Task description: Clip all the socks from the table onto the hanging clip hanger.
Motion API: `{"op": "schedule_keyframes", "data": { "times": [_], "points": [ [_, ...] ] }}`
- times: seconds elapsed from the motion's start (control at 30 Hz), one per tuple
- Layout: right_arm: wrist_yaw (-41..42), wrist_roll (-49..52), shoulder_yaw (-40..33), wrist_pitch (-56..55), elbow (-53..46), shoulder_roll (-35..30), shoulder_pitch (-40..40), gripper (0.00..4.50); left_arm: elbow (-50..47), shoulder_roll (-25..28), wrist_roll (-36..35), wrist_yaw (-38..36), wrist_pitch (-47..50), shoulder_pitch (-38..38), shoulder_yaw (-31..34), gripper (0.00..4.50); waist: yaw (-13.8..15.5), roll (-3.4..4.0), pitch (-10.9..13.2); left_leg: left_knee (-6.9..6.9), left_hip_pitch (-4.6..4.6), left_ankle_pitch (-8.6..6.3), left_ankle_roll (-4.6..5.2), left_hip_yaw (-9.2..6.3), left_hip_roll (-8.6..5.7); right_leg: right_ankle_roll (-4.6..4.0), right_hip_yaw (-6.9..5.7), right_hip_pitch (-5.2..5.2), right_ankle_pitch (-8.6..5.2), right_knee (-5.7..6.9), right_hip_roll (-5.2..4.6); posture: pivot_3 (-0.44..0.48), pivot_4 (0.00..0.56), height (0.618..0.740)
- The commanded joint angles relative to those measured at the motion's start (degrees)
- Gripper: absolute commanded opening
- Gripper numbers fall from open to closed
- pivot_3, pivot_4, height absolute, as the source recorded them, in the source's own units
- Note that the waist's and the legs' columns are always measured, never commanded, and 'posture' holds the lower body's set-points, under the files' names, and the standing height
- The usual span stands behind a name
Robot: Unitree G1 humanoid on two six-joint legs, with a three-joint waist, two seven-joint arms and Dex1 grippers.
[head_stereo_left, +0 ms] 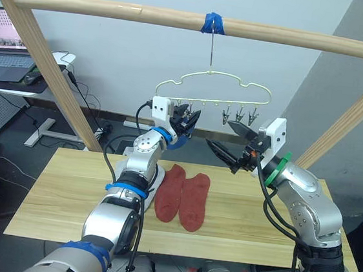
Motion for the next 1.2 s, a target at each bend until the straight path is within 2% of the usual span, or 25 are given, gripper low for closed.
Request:
{"op": "schedule_keyframes", "data": {
  "times": [0.03, 0.97, 1.07, 1.2],
  "points": [
    [-0.25, 1.3, -1.03, -0.53, -2.55, -0.25, -0.52, 4.5, 0.23, -0.21, 0.73, 0.25, -1.83, -2.19, 0.4, 2.39, -0.01, -0.01, 0.01, 0.0, 0.0, 0.0, 0.0, 0.0, 0.0, 0.0, 0.0, 0.0, 0.0, 0.0, 0.0, -0.093, 0.118, 0.74],
    [-0.09, 0.48, -0.45, -1.55, -1.7, -0.09, -0.6, 4.5, -0.03, -1.88, 1.18, -0.91, -2.42, -1.78, 0.65, 2.39, -0.44, 0.0, 0.03, 0.0, 0.0, 0.0, 0.0, 0.0, 0.0, 0.0, 0.0, 0.0, 0.0, 0.0, 0.0, -0.089, 0.109, 0.74],
    [-0.09, 0.39, -0.5, -1.64, -1.68, -0.17, -0.56, 4.5, 0.08, -1.95, 1.06, -1.03, -2.42, -1.83, 0.72, 1.83, -0.57, 0.0, 0.03, 0.0, 0.0, 0.0, 0.0, 0.0, 0.0, 0.0, -0.01, 0.0, 0.0, 0.0, 0.0, -0.089, 0.109, 0.74],
    [-0.15, 0.35, -0.51, -1.69, -1.8, -0.17, -0.46, 4.5, 0.31, -2.16, 0.75, -0.99, -2.28, -2.24, 0.99, 0.69, -0.77, 0.0, 0.03, 0.0, 0.0, 0.0, 0.0, 0.0, 0.0, 0.0, 0.0, 0.0, 0.0, 0.01, 0.0, -0.089, 0.109, 0.74]
  ]
}}
